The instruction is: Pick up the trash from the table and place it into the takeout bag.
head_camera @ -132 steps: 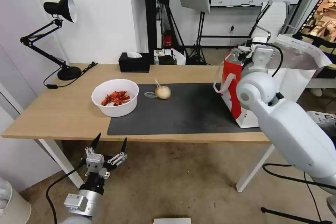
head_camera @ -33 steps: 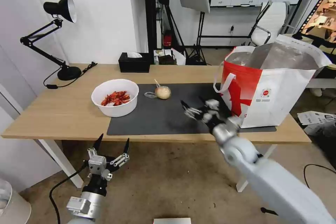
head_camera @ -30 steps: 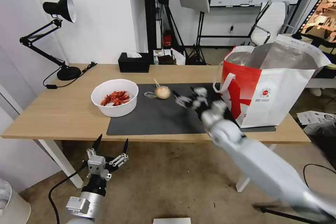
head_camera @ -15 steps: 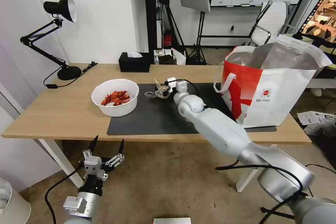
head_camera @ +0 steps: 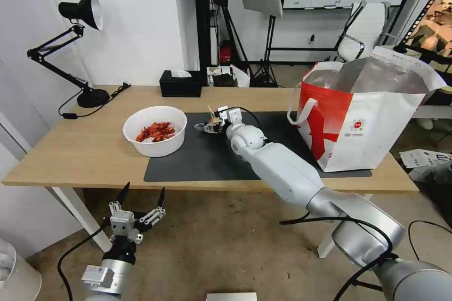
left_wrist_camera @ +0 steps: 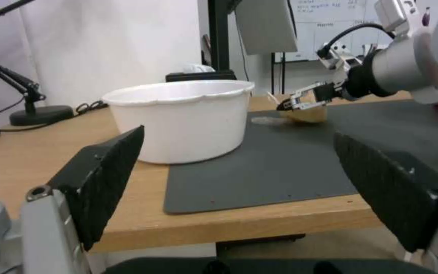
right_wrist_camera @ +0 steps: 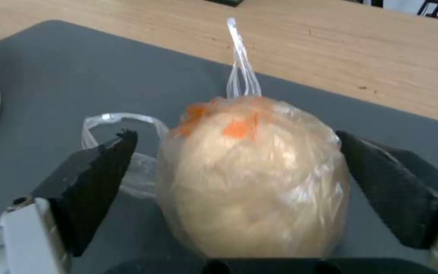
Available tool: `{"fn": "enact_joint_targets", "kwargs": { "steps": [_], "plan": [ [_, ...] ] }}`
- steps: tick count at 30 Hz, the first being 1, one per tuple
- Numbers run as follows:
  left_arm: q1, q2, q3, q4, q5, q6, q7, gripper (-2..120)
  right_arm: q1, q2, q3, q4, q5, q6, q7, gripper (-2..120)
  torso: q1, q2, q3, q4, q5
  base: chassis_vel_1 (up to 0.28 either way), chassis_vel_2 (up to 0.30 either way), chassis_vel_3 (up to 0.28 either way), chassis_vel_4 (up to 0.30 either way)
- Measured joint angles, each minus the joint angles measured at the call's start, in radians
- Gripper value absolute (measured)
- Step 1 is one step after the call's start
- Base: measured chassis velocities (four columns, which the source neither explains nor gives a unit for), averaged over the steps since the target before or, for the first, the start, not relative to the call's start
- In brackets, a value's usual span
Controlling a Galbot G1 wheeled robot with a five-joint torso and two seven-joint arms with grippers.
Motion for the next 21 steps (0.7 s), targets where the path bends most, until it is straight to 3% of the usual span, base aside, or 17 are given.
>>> {"fn": "enact_joint_targets", "kwargs": {
  "steps": [2, 5, 11, 14, 19, 21],
  "plan": [
    [0.000, -0.001, 0.001, 0.000, 0.000, 0.000, 0.000, 100, -0.002, 0.000, 0.001, 0.000, 0.000, -0.002, 0.002, 96, 0.000, 0.000, 0.000, 0.0000, 0.0001, 0.000, 0.000, 0.000, 0.000],
    [0.004, -0.003, 0.001, -0.001, 0.002, -0.003, 0.000, 100, -0.008, 0.000, 0.002, 0.001, 0.001, -0.013, 0.015, 81, 0.000, 0.000, 0.000, 0.0000, 0.0000, 0.000, 0.000, 0.000, 0.000],
    [0.008, -0.005, 0.000, -0.002, 0.004, -0.008, 0.000, 100, -0.012, -0.002, 0.003, 0.008, 0.006, -0.025, 0.031, 65, 0.000, 0.000, 0.000, 0.0000, 0.0000, 0.000, 0.000, 0.000, 0.000],
    [0.008, -0.006, 0.000, -0.004, 0.004, -0.009, 0.000, 100, -0.015, -0.007, 0.005, 0.020, 0.018, -0.035, 0.041, 48, 0.000, 0.000, 0.000, 0.0000, 0.0001, 0.000, 0.000, 0.000, 0.000],
    [0.010, -0.004, 0.000, -0.008, 0.005, -0.009, 0.000, 100, -0.023, -0.018, 0.005, 0.045, 0.029, -0.038, 0.053, 34, 0.000, 0.000, 0.000, 0.0000, 0.0001, 0.000, 0.000, 0.000, 0.000],
    [0.011, -0.004, 0.000, -0.010, 0.005, -0.009, 0.000, 100, -0.033, -0.035, 0.008, 0.080, 0.039, -0.038, 0.073, 24, 0.000, 0.000, 0.000, 0.0002, 0.0001, 0.000, 0.000, 0.000, 0.000]
  ]
}}
